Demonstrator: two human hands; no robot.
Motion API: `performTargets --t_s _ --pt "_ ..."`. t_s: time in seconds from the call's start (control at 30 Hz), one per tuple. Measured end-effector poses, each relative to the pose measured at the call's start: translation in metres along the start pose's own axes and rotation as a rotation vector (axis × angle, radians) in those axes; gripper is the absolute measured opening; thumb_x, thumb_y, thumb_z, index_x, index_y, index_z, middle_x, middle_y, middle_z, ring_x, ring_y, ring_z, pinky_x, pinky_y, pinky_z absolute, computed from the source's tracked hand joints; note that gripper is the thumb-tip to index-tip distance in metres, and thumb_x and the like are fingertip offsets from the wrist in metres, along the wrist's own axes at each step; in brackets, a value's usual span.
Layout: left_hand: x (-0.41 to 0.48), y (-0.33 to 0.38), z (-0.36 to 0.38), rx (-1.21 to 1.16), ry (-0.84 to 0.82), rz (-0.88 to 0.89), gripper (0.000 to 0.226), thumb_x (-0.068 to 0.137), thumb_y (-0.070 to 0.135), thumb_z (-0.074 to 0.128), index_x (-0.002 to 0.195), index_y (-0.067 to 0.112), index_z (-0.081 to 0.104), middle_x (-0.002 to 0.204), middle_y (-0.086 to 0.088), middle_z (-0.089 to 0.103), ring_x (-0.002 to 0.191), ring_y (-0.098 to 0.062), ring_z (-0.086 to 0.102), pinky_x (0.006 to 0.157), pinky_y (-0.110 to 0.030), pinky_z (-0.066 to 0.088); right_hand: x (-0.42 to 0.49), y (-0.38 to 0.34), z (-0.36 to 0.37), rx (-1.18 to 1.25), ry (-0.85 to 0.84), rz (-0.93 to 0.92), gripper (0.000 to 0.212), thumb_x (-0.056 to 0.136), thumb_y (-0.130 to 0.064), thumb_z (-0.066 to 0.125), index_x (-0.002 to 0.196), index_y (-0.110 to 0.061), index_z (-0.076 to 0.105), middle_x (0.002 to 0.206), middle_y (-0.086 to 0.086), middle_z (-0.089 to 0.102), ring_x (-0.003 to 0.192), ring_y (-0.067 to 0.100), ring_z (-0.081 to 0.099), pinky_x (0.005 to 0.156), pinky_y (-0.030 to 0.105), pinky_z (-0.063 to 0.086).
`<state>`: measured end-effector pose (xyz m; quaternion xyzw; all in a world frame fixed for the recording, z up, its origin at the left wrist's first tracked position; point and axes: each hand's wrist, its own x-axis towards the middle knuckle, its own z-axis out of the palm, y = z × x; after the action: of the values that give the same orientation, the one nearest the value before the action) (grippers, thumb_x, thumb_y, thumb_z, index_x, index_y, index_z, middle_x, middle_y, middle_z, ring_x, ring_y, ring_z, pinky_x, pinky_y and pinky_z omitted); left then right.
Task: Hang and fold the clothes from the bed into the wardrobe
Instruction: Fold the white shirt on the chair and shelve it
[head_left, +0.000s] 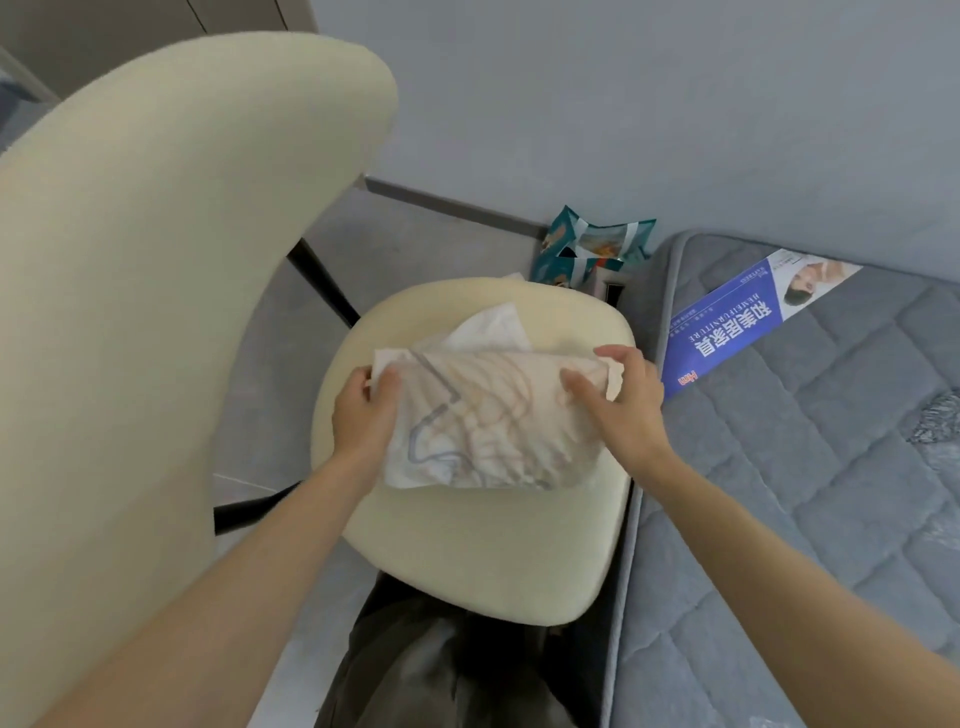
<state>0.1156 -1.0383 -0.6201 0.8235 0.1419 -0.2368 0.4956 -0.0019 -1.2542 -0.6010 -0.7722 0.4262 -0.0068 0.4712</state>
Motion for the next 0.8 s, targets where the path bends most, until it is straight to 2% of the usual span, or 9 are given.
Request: performTargets --t_s 0.1,0.17,0.27,0.4,0.53,0.6,0.67,0.73,0.8 --pt "0.025 -0.008 0.013 0.038 0.071 0.010 0.046 0.096 0.034 0.050 0.139 0.020 0.040 0.133 -0.001 0.050 0.117 -0.020 0.049 0.095 -0.033 0.041 0.016 0.007 0.026 0.016 0.039 0.051 0.064 0.087 -0.046 0.064 0.142 -0.030 0.035 0.147 -0.005 0.034 0.136 0.017 0.024 0.114 0.038 0.023" --pt "0.032 -0.018 0.024 0.193 0.069 0.029 0.057 0.094 0.036 0.052 0.145 0.020 0.033 0.148 -0.005 0.035 0.133 -0.025 0.035 0.107 -0.038 0.032 0.024 0.019 0.042 -0.020 -0.033 0.203 0.077 0.084 -0.052 0.063 0.148 -0.032 0.025 0.153 -0.002 0.027 0.139 0.025 0.019 0.112 0.044 0.022" --pt "0.026 -0.033 0.044 0.239 0.043 -0.110 0.066 0.090 0.050 0.055 0.146 0.032 0.026 0.150 -0.005 0.023 0.134 -0.028 0.025 0.105 -0.044 0.028 0.027 0.034 0.062 -0.207 -0.004 0.298 0.093 0.073 -0.061 0.068 0.148 -0.029 0.022 0.150 0.001 0.024 0.135 0.027 0.020 0.109 0.048 0.024" --pt "0.027 -0.039 0.061 0.226 0.123 -0.151 0.077 0.082 0.058 0.060 0.144 0.034 0.022 0.144 -0.006 0.027 0.127 -0.029 0.031 0.103 -0.047 0.030 0.033 0.040 0.072 -0.140 0.058 0.282 0.096 0.064 -0.059 0.078 0.139 -0.015 0.038 0.131 0.003 0.037 0.125 0.024 0.036 0.104 0.038 0.034" --pt "0.036 -0.043 0.064 0.112 0.161 -0.135 0.081 0.077 0.056 0.068 0.141 0.020 0.034 0.131 -0.005 0.044 0.116 -0.027 0.045 0.097 -0.043 0.042 0.040 0.040 0.075 -0.156 0.037 0.228 0.084 0.064 -0.058 0.079 0.130 -0.018 0.047 0.116 -0.005 0.034 0.117 0.025 0.043 0.098 0.034 0.040" --pt "0.038 -0.045 0.062 0.048 0.148 -0.135 0.073 0.076 0.055 0.071 0.134 0.019 0.044 0.121 0.000 0.055 0.104 -0.019 0.057 0.087 -0.036 0.049 0.042 0.041 0.073 -0.158 -0.013 0.218 0.073 0.065 -0.060 0.078 0.122 -0.023 0.049 0.115 -0.004 0.035 0.109 0.023 0.047 0.093 0.035 0.044" --pt "0.040 -0.045 0.061 -0.032 0.126 -0.198 0.065 0.076 0.052 0.072 0.128 0.020 0.049 0.113 0.005 0.061 0.093 -0.013 0.060 0.074 -0.026 0.047 0.045 0.041 0.068 -0.155 -0.082 0.218 0.062 0.065 -0.059 0.078 0.110 -0.028 0.048 0.112 -0.003 0.044 0.096 0.018 0.054 0.081 0.033 0.046" --pt "0.044 -0.044 0.058 -0.058 0.088 -0.277 0.060 0.078 0.051 0.071 0.125 0.018 0.054 0.108 0.004 0.063 0.088 -0.013 0.059 0.069 -0.023 0.042 0.049 0.039 0.063 -0.119 -0.140 0.215 0.055 0.066 -0.056 0.079 0.102 -0.028 0.049 0.103 -0.004 0.057 0.088 0.015 0.058 0.071 0.029 0.047" --pt "0.045 -0.042 0.053 -0.109 0.058 -0.327 0.055 0.078 0.051 0.071 0.120 0.016 0.061 0.102 0.004 0.065 0.085 -0.012 0.061 0.067 -0.023 0.045 0.050 0.037 0.059 0.012 -0.184 0.266 0.052 0.064 -0.050 0.083 0.101 -0.029 0.053 0.096 -0.008 0.065 0.088 0.014 0.063 0.069 0.030 0.052"
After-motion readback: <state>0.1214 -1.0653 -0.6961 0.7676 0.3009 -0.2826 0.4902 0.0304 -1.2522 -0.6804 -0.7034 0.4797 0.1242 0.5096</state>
